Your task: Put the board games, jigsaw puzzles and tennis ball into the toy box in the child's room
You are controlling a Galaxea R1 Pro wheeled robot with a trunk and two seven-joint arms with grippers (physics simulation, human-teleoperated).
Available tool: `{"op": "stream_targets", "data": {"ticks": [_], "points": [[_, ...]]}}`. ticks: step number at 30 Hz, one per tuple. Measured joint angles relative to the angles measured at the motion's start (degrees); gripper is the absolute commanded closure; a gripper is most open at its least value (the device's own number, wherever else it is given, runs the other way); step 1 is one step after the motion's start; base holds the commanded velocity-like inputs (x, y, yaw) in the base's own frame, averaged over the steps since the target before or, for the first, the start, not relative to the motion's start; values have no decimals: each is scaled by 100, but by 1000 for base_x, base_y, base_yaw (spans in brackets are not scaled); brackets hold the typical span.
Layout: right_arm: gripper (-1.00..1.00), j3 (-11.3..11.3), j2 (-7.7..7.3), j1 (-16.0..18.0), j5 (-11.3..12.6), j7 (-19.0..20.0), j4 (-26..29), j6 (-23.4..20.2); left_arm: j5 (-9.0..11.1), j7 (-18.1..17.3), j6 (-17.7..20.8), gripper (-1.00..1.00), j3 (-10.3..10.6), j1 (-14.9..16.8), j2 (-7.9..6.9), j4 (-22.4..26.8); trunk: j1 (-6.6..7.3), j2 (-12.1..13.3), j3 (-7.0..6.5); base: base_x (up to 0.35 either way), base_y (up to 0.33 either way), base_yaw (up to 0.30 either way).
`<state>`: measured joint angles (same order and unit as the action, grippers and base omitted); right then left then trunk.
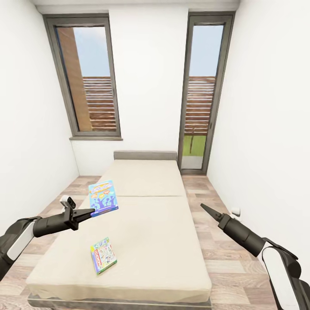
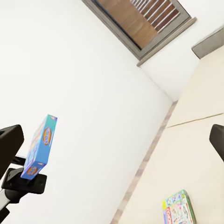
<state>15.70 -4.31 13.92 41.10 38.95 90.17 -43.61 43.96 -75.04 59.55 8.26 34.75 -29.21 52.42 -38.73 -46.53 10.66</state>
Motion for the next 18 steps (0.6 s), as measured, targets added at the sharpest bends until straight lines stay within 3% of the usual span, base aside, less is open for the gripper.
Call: {"op": "stream_targets", "data": {"ticks": [18], "points": [[-100,-2,0,1,-14,-32,-28,46,-1,0,0,100,-2,-1,9,0,396,723,-324,0,0,0]]}}
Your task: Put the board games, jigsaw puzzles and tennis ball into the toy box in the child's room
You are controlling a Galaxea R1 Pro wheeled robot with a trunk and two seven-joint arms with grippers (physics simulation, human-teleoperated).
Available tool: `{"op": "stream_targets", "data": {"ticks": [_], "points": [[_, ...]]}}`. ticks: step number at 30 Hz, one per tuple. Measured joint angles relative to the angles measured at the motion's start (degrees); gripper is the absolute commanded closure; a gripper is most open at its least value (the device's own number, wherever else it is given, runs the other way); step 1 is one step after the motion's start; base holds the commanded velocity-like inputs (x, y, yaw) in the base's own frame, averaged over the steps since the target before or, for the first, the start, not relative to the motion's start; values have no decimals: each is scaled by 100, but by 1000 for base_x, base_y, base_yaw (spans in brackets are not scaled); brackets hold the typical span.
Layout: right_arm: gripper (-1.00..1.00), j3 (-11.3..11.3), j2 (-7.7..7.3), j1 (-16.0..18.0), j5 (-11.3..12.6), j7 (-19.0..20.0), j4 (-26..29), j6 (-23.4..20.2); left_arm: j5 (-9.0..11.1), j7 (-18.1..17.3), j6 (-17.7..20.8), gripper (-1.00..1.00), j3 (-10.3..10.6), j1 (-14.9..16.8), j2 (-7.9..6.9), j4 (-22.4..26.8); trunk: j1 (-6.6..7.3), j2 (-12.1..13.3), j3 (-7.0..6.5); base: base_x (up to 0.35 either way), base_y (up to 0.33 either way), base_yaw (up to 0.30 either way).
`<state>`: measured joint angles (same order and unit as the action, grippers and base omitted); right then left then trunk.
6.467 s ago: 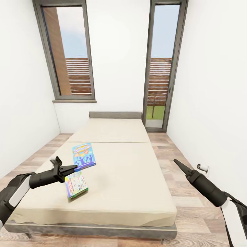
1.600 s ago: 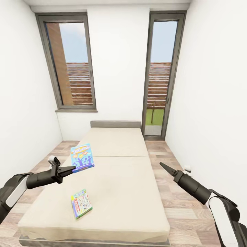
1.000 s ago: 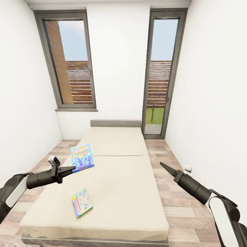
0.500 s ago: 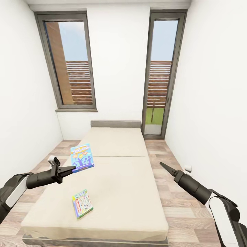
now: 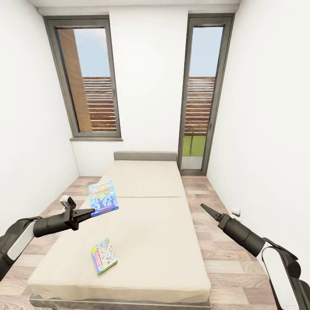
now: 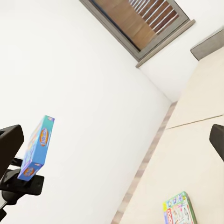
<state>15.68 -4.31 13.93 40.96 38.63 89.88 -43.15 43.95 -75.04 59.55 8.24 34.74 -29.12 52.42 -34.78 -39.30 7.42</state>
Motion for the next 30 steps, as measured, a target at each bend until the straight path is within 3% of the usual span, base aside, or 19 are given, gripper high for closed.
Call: {"op": "stream_targets", "data": {"ticks": [30], "points": [[-100,7,1,-1,-16,-19,-31,5,-10,25,1,100,2,0,-1,0,660,1207,-541,0,0,0]]}}
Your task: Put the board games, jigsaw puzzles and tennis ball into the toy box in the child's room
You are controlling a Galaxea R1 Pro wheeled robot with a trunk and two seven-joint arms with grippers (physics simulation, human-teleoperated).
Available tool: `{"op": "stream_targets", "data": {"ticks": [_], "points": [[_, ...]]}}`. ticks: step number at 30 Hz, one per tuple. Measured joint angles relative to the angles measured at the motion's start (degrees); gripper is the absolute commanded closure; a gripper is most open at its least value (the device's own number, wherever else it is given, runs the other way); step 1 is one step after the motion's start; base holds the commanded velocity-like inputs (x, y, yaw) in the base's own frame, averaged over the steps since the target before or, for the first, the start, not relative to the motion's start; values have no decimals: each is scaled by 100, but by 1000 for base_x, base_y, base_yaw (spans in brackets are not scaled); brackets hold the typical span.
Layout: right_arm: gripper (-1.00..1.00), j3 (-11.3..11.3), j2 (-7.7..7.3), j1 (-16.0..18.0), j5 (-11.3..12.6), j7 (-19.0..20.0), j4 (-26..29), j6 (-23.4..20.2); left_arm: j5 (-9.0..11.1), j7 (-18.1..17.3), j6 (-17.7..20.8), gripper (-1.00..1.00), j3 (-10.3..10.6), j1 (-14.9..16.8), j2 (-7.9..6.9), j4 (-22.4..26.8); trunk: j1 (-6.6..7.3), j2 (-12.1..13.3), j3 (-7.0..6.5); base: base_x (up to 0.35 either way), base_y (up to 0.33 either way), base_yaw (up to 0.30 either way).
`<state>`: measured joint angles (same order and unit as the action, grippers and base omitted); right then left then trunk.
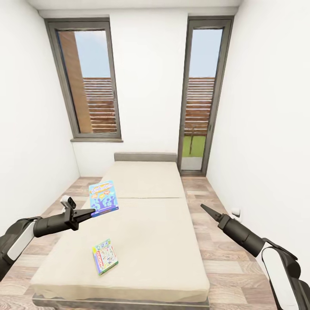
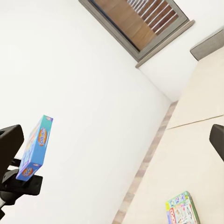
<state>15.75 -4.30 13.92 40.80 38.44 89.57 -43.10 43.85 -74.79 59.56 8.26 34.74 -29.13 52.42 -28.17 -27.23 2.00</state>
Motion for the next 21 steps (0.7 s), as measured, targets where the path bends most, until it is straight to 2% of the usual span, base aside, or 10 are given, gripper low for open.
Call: {"op": "stream_targets", "data": {"ticks": [11,21], "points": [[-100,0,-1,6,10,-2,0,4,0,9,0,100,0,3,0,1,241,433,-187,0,0,0],[-100,5,-1,5,25,-3,0,-3,-41,11,-3,100,-1,3,7,1,241,436,-188,0,0,0]]}}
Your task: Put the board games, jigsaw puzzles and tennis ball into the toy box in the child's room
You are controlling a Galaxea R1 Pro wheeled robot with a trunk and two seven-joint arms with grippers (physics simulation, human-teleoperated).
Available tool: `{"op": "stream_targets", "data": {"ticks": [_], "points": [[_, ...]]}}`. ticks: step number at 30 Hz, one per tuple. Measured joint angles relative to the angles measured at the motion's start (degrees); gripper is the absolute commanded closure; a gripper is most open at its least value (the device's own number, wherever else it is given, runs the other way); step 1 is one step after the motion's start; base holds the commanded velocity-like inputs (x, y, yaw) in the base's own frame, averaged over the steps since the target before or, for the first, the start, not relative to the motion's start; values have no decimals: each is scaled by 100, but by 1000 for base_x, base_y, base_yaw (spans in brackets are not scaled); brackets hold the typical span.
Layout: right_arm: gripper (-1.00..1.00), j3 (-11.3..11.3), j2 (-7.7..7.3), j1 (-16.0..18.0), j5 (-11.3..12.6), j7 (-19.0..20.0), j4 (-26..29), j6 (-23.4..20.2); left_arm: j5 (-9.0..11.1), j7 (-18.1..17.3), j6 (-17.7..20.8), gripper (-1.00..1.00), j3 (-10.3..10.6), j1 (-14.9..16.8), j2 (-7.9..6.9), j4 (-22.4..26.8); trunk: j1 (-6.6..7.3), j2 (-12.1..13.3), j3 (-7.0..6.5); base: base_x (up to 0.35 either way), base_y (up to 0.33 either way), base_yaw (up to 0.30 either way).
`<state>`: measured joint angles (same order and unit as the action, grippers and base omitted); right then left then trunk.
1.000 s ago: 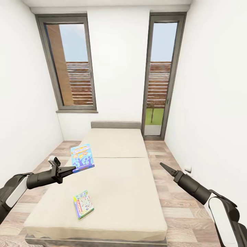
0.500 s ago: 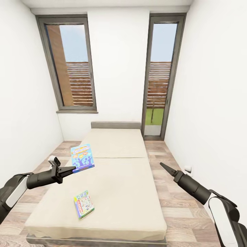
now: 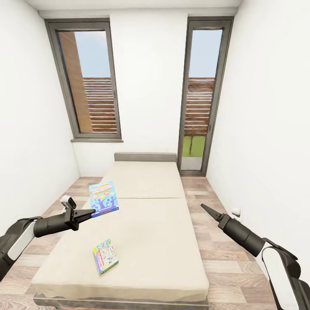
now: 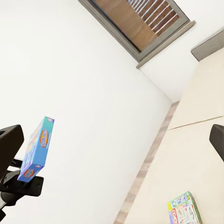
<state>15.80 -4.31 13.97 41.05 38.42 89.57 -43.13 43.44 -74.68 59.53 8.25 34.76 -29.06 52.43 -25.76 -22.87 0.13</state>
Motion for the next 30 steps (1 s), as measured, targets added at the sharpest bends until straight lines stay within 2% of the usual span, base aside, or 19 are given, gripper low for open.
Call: {"op": "stream_targets", "data": {"ticks": [7,30], "points": [[-100,2,0,-2,8,6,0,1,-137,0,2,100,-6,0,8,0,0,0,0,0,0,0],[-100,13,0,1,9,38,9,7,-130,-21,2,100,1,0,-4,0,0,0,0,0,0,0]]}}
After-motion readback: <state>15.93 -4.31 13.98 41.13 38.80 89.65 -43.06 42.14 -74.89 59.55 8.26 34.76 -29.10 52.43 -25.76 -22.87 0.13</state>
